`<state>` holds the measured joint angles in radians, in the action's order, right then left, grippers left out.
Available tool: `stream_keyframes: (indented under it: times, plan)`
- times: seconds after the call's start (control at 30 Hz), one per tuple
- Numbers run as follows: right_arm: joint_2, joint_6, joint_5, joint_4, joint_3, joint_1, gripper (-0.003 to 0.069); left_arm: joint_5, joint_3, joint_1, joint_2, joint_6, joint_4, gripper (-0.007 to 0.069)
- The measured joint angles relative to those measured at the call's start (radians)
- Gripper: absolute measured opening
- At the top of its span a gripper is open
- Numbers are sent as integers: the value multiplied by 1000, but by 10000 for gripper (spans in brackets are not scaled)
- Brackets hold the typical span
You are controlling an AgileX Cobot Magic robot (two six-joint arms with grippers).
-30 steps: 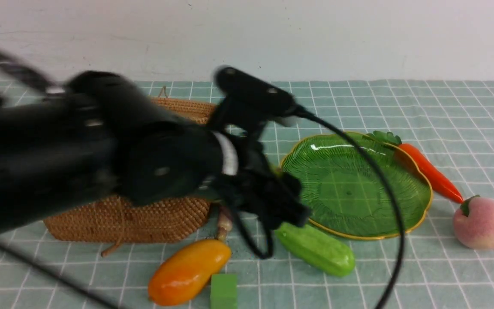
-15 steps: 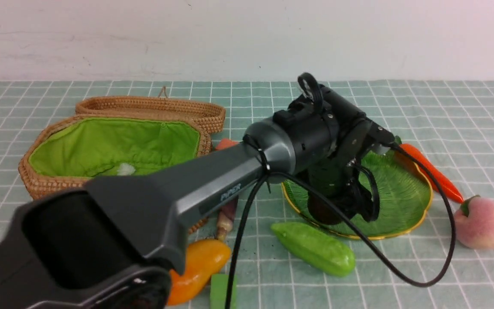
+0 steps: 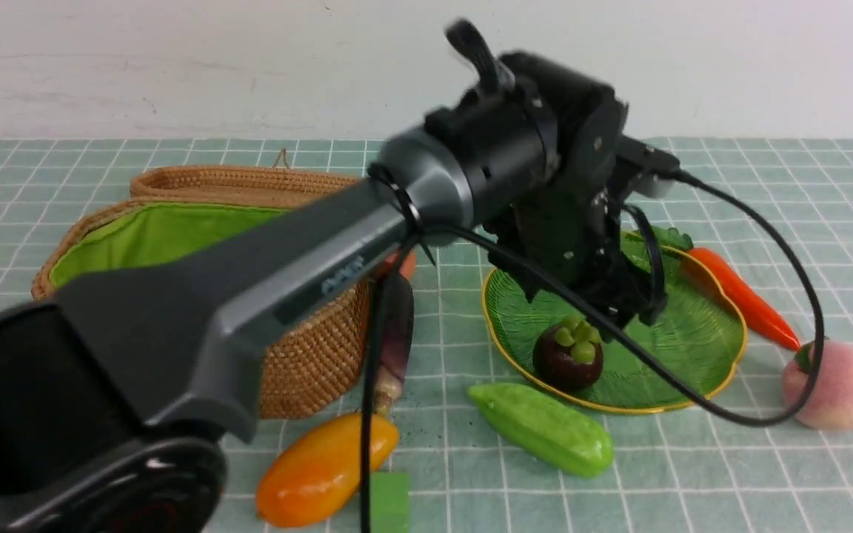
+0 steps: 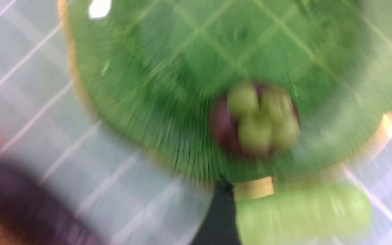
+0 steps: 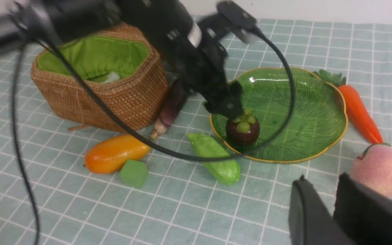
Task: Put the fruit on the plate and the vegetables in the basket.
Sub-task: Grab a mangosteen with your left arm and put it on the plate on the right, then grab the mango with your left arm and place it on the right plate
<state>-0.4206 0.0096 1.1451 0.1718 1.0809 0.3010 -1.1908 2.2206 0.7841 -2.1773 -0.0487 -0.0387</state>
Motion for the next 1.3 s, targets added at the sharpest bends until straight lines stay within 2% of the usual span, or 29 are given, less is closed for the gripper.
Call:
stream_keyframes:
  times: [0.13,0.17,0.2,0.23,0.3,0.33,0.37,0.4,0.5,0.57,0.7,0.73,0.77,0.83,0.9,1.03,1.3]
  plan:
    - [0,-40,1,40,0,0,140,-43,-60,0,168,-1,-5,396]
    - [0,-68,6,71,0,0,140,-43,-93,0,221,-2,-7,292]
    - [0,-79,9,83,0,0,140,-43,-109,0,242,-2,-7,292]
    - [0,-116,24,122,0,0,140,-43,-163,1,317,-2,-7,187]
    - [0,-198,61,199,0,0,140,-43,-309,2,432,-2,-3,32]
    - [0,-237,76,233,0,0,140,-43,-382,2,483,-2,-2,-5]
    - [0,-245,80,240,0,0,140,-43,-382,2,483,-2,-2,-11]
    - [0,-297,107,284,0,0,140,-43,-512,2,549,-2,1,-13]
    - [0,-389,122,368,0,0,140,-40,-784,2,673,-2,7,0]
    - [0,-404,122,381,0,0,140,-29,-849,2,691,-2,4,16]
    - [1,-426,122,403,0,0,143,147,-1117,-4,717,-34,-86,211]
    - [1,-426,122,405,0,0,143,200,-1163,-14,713,-62,-117,282]
    - [1,-426,122,406,0,0,144,208,-1170,-16,711,-62,-122,294]
    - [1,-426,122,413,0,0,144,308,-1229,-51,689,-102,-177,433]
    - [1,-426,122,420,0,0,144,371,-1246,-80,661,-117,-195,511]
    - [1,-426,122,420,0,0,143,465,-1249,-111,605,-120,-206,575]
    - [1,-426,122,424,0,0,143,538,-1249,-116,498,-123,-229,566]
